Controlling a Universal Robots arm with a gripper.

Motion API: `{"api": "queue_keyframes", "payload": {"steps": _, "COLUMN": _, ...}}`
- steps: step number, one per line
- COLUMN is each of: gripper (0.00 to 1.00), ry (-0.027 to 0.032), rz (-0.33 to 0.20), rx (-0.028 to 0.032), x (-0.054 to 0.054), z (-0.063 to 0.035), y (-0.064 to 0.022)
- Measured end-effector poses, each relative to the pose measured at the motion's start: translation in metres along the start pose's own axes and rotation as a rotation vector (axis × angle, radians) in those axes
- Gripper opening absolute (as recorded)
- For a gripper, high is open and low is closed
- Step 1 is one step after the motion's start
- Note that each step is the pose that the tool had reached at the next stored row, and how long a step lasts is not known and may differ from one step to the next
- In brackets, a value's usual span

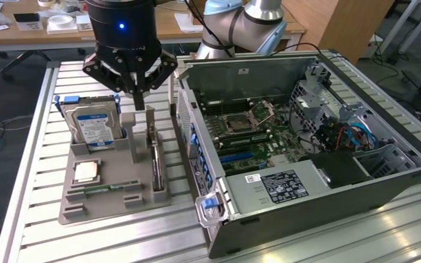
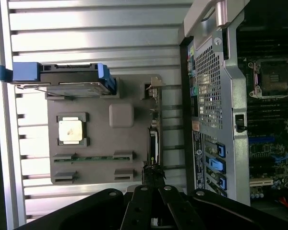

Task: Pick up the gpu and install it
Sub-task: 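Reach for the gpu, then pick up the gpu and move the gpu toward the slot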

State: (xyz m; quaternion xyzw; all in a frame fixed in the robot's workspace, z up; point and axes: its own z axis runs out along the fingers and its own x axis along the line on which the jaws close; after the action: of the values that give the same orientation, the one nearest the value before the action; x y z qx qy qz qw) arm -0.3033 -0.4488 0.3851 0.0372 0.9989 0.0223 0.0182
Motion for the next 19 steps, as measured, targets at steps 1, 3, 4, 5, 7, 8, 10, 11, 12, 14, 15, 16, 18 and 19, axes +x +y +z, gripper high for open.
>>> {"api": "queue_keyframes", "payload": {"steps": 1, "gripper": 0.11, "ry": 0.0, "rz": 0.0, "rx": 0.0, "x": 0.0, "z": 0.0, "y": 0.0}}
{"api": "queue_keyframes", "payload": {"steps": 3, "gripper": 0.11, "ry": 0.0, "rz": 0.0, "rx": 0.0, "x": 0.0, "z": 0.0, "y": 0.0}}
{"api": "queue_keyframes", "payload": {"steps": 4, "gripper": 0.11, "ry": 0.0, "rz": 0.0, "rx": 0.0, "x": 0.0, "z": 0.0, "y": 0.0}}
{"api": "queue_keyframes", "payload": {"steps": 5, "gripper": 0.11, "ry": 0.0, "rz": 0.0, "rx": 0.0, "x": 0.0, "z": 0.0, "y": 0.0}}
{"api": "queue_keyframes", "payload": {"steps": 7, "gripper": 0.11, "ry": 0.0, "rz": 0.0, "rx": 0.0, "x": 0.0, "z": 0.0, "y": 0.0}}
{"api": "queue_keyframes", "payload": {"steps": 8, "gripper": 0.11, "ry": 0.0, "rz": 0.0, "rx": 0.0, "x": 0.0, "z": 0.0, "y": 0.0}}
{"api": "queue_keyframes", "payload": {"steps": 10, "gripper": 0.11, "ry": 0.0, "rz": 0.0, "rx": 0.0, "x": 0.0, "z": 0.0, "y": 0.0}}
{"api": "queue_keyframes", "payload": {"steps": 11, "gripper": 0.11, "ry": 0.0, "rz": 0.0, "rx": 0.0, "x": 0.0, "z": 0.0, "y": 0.0}}
{"api": "queue_keyframes", "payload": {"steps": 12, "gripper": 0.11, "ry": 0.0, "rz": 0.0, "rx": 0.0, "x": 0.0, "z": 0.0, "y": 0.0}}
{"api": "queue_keyframes", "payload": {"steps": 14, "gripper": 0.17, "ry": 0.0, "rz": 0.0, "rx": 0.0, "x": 0.0, "z": 0.0, "y": 0.0}}
{"api": "queue_keyframes", "payload": {"steps": 15, "gripper": 0.23, "ry": 0.0, "rz": 0.0, "rx": 0.0, "x": 0.0, "z": 0.0, "y": 0.0}}
{"api": "queue_keyframes", "payload": {"steps": 16, "gripper": 0.23, "ry": 0.0, "rz": 0.0, "rx": 0.0, "x": 0.0, "z": 0.0, "y": 0.0}}
{"api": "queue_keyframes", "payload": {"steps": 18, "gripper": 0.29, "ry": 0.0, "rz": 0.0, "rx": 0.0, "x": 0.0, "z": 0.0, "y": 0.0}}
{"api": "queue_keyframes", "payload": {"steps": 19, "gripper": 0.36, "ry": 0.0, "rz": 0.0, "rx": 0.0, "x": 0.0, "z": 0.0, "y": 0.0}}
